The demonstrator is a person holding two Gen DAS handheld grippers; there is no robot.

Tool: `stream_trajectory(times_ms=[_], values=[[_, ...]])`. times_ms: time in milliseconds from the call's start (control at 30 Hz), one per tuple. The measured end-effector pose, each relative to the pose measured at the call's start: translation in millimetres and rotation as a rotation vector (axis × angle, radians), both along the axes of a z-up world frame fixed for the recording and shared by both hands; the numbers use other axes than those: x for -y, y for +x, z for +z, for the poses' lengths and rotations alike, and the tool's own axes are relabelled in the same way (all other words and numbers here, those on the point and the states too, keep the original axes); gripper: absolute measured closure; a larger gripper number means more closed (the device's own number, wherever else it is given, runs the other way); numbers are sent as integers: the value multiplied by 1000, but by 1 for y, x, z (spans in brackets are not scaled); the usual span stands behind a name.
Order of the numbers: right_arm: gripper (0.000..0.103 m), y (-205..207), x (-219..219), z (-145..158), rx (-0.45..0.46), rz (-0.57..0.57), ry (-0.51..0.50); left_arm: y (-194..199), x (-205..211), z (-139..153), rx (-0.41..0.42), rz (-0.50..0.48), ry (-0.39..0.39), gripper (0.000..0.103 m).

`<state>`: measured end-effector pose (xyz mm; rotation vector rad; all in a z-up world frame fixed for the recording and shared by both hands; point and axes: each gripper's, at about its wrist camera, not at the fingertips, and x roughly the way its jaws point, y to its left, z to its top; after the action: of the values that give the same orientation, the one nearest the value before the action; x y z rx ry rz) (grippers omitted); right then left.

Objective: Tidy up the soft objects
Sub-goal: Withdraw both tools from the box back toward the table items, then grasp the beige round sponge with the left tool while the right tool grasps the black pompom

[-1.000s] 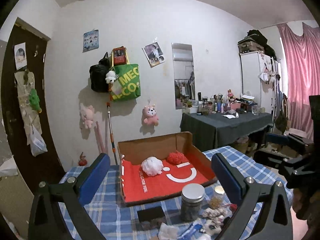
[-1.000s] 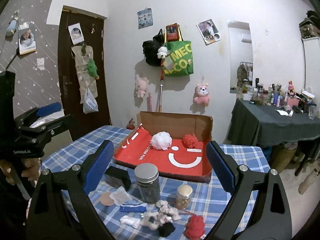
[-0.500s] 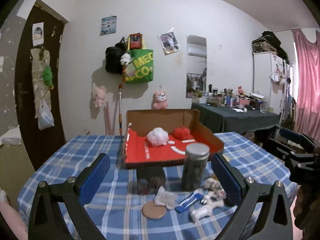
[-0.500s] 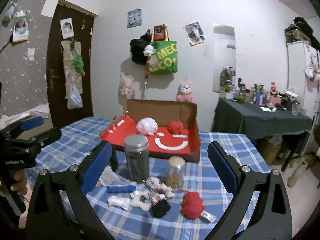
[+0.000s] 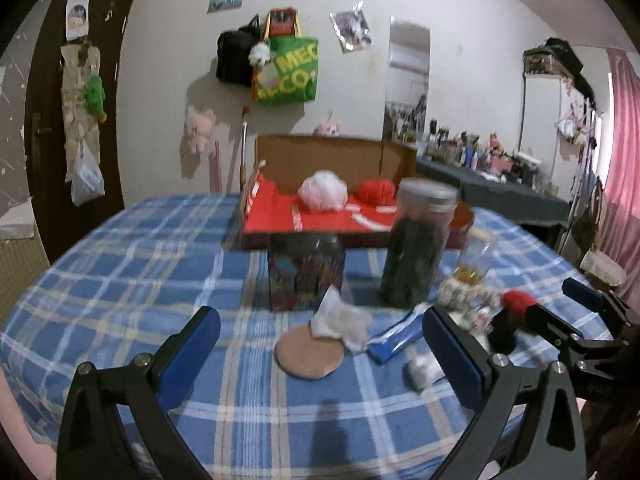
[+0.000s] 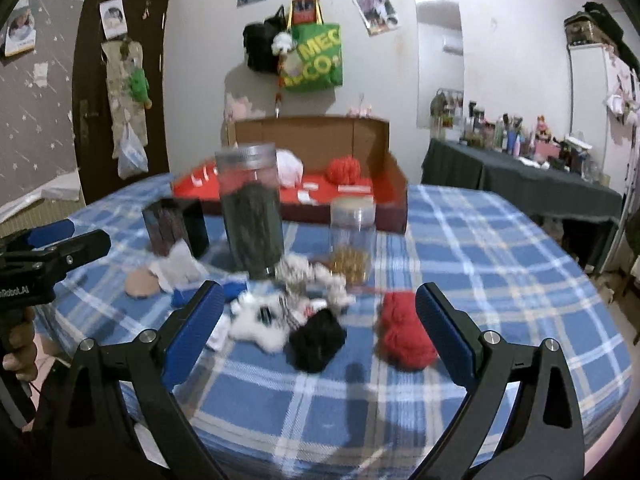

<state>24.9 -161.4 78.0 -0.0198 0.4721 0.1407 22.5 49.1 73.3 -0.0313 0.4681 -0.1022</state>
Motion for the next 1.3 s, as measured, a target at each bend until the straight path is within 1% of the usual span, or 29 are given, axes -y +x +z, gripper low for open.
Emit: stream_trajectory(times_ms=[100, 233, 433, 533, 600, 633, 700, 733, 767, 800, 833, 867, 900, 933, 1000, 1033, 1067, 1200, 1300], values=[[5, 5, 1, -13, -36, 8, 4, 10, -4, -14, -45, 13, 4, 0], [5, 9, 5, -26, -72, 20, 24, 20, -8, -23, -82, 25, 6, 0], [5, 12, 7, -30, -79, 46, 39, 37, -11, -34, -145, 26, 10, 0], [8, 12, 8, -30, -77, 67, 59, 42, -12, -37, -160, 27, 13, 0], [15, 13, 7, -31, -78, 74, 52, 46, -11, -39, -172, 23, 19, 0], [21, 14, 7, -32, -82, 77, 49, 47, -11, -40, -177, 21, 22, 0], [29, 18, 7, -35, -103, 83, 54, 52, -9, -43, -199, 10, 29, 3], [38, 19, 8, -36, -110, 87, 61, 54, -9, -45, -213, 0, 28, 8], [47, 21, 9, -38, -121, 91, 72, 57, -8, -48, -233, -11, 23, 17], [52, 23, 10, -40, -135, 95, 84, 59, -8, -51, -250, -17, 20, 22], [63, 24, 11, -42, -145, 98, 87, 61, -8, -55, -264, -16, 24, 29], [69, 26, 11, -45, -158, 104, 94, 59, -7, -55, -250, -10, 40, 36], [69, 26, 13, -46, -163, 109, 100, 57, -6, -54, -240, -24, 47, 42], [70, 25, 14, -46, -158, 110, 109, 56, -5, -54, -236, -35, 47, 54], [71, 23, 16, -43, -140, 109, 124, 51, -5, -51, -228, -36, 49, 60], [71, 22, 17, -41, -133, 112, 129, 50, -5, -49, -223, -40, 43, 68], [71, 21, 17, -39, -125, 114, 131, 48, -5, -47, -218, -44, 34, 73], [71, 20, 14, -30, -101, 132, 134, 42, -6, -35, -192, -54, 9, 77], [71, 20, 13, -27, -96, 143, 144, 36, -4, -25, -163, -67, 8, 78]])
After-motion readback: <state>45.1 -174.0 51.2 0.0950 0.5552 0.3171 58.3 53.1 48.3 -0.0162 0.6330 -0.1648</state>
